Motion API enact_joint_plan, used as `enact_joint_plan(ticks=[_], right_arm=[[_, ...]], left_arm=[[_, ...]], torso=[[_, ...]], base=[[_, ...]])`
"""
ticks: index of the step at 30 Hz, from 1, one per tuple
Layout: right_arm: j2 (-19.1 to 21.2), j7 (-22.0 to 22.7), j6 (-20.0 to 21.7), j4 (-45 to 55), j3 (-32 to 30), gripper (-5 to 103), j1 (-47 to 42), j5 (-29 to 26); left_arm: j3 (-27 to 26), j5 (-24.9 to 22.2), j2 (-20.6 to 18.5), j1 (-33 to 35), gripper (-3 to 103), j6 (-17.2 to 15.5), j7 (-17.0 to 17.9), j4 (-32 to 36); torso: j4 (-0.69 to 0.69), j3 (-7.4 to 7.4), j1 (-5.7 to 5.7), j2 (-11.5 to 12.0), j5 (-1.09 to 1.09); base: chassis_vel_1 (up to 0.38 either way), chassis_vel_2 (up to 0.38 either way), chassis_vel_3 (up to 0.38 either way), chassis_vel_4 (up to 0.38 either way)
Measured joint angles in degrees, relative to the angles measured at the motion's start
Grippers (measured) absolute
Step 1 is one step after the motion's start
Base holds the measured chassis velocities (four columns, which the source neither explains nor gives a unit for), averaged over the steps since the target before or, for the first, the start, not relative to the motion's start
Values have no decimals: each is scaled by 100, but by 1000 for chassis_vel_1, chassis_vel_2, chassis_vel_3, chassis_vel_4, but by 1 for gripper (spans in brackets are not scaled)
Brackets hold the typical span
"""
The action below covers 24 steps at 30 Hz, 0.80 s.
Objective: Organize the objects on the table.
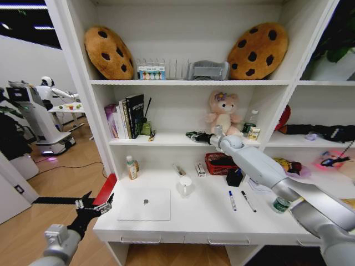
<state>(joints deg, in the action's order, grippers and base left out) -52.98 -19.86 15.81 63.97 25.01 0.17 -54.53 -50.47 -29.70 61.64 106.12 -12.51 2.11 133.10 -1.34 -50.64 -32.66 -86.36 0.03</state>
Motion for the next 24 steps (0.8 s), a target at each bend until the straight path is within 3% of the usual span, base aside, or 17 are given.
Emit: enact_joint_plan(ticks=[4, 6, 8, 12, 15, 17, 18, 19, 20, 21, 23, 24], right_arm=[[95, 172, 61, 311, -58, 63, -55, -98], [348, 57, -14, 832, -278, 74, -182, -286], [461, 2, -69, 1054, -385, 79, -234, -310], [928, 129, -111, 1719, -708, 94, -388, -390], [1287, 209, -97, 2121, -970, 98, -556, -509], [1819, 315, -66, 2810, -1354, 100, -938, -734], [1819, 315, -66, 2810, -1354, 100, -938, -734], [2171, 354, -119, 3261, -1584, 100, -1244, -869], [2520, 523, -316, 3715, -1918, 100, -1647, -871], [2520, 523, -316, 3715, -1918, 100, -1647, -871], [2872, 1112, -775, 4361, -2746, 100, -2704, -444], [2872, 1112, -775, 4361, -2746, 100, -2704, -444]], left_arm=[[0, 0, 0, 0, 100, 0, 0, 0], [0, 0, 0, 0, 100, 0, 0, 0], [0, 0, 0, 0, 100, 0, 0, 0], [0, 0, 0, 0, 100, 0, 0, 0], [0, 0, 0, 0, 100, 0, 0, 0], [-1, 0, 0, 0, 100, 0, 3, 0], [-1, 0, 0, 0, 100, 0, 3, 0], [-1, 0, 0, 0, 100, 2, 1, 0], [-1, 0, 0, 0, 100, 1, 1, 1], [-1, 0, 0, 0, 100, 1, 1, 1], [0, 0, 0, 0, 100, 1, 0, 0], [0, 0, 0, 0, 100, 1, 0, 0]], torso=[[4, -2, -2, 2, -1], [1, -1, -2, 2, -2], [2, -1, -2, 2, -1], [1, 1, -1, 1, -3], [2, 1, -1, 1, -2], [0, 1, -1, 1, -2], [0, 1, -1, 1, -2], [-1, 2, -1, 0, -1], [-1, 2, -1, 0, -1], [-1, 2, -1, 0, -1], [-4, 3, 3, -2, -6], [-4, 3, 3, -2, -6]], base=[[0, 0, 0, 0], [0, 0, 0, 0], [0, 0, 0, 0], [0, 0, 0, 0], [0, 0, 0, 0], [0, 0, 0, 0], [0, 0, 0, 0], [0, 0, 0, 0], [0, 0, 0, 0], [0, 0, 0, 0], [0, 0, 0, 0], [0, 0, 0, 0]])
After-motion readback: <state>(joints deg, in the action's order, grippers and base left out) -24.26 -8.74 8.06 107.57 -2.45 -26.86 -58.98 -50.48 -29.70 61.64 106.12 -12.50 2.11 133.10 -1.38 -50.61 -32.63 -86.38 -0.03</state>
